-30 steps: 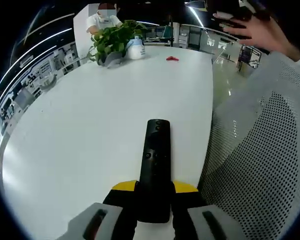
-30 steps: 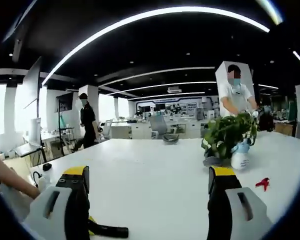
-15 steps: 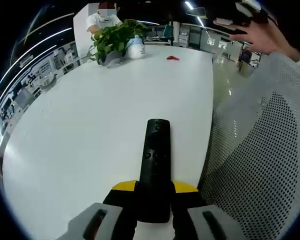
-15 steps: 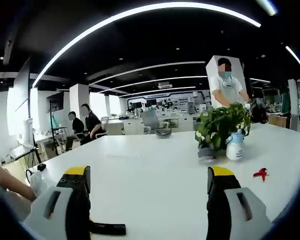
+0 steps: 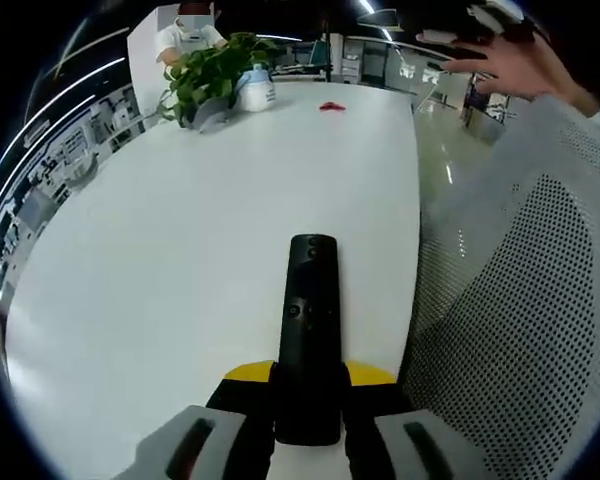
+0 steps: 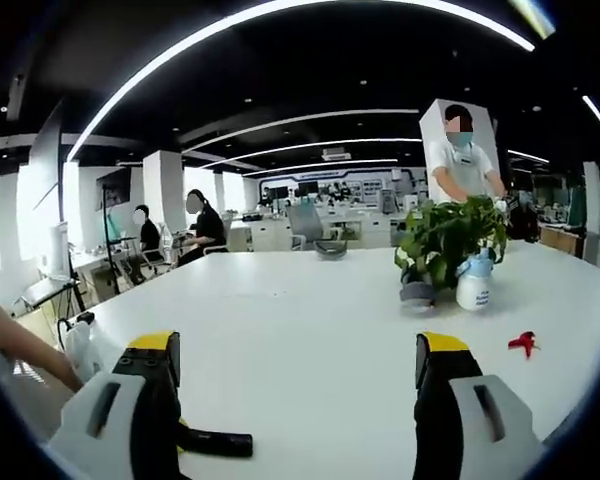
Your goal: Press the specified remote control buttons in sequence, fully releasing each button before pressing the next.
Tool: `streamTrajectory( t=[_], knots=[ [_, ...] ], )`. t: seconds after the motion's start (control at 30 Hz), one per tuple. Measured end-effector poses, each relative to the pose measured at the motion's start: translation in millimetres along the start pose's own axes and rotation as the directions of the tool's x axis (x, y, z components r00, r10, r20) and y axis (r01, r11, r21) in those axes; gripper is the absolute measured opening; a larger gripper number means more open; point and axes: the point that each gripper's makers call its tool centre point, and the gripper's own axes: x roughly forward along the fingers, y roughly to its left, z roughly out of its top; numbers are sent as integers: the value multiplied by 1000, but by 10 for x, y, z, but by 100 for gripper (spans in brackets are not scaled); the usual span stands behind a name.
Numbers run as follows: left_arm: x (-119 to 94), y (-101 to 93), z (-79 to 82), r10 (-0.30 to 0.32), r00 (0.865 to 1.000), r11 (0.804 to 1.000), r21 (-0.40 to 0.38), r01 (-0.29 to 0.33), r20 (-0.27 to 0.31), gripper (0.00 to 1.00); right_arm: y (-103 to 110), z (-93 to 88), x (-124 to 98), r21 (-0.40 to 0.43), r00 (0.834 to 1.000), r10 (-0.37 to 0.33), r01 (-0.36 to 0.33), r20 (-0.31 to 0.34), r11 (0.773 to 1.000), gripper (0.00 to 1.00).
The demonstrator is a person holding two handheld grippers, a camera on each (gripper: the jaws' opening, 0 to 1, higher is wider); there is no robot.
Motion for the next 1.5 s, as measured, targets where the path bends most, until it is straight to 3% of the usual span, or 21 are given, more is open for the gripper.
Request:
streamTrajectory(
  t=[0.57, 1.03, 1.5],
  knots=[
    [11, 249, 57, 15, 998, 999, 42, -12, -67, 25, 14, -79, 1, 15, 999, 20, -19, -38, 1000, 96],
    [40, 550, 134, 75, 990, 990, 125, -60, -120, 25, 50, -122, 9, 31, 997, 46, -44, -60, 999, 91],
    [77, 783, 204, 119, 983, 983, 155, -97, -142, 25, 121, -215, 34, 12, 991, 78, -77, -112, 997, 87]
  ],
)
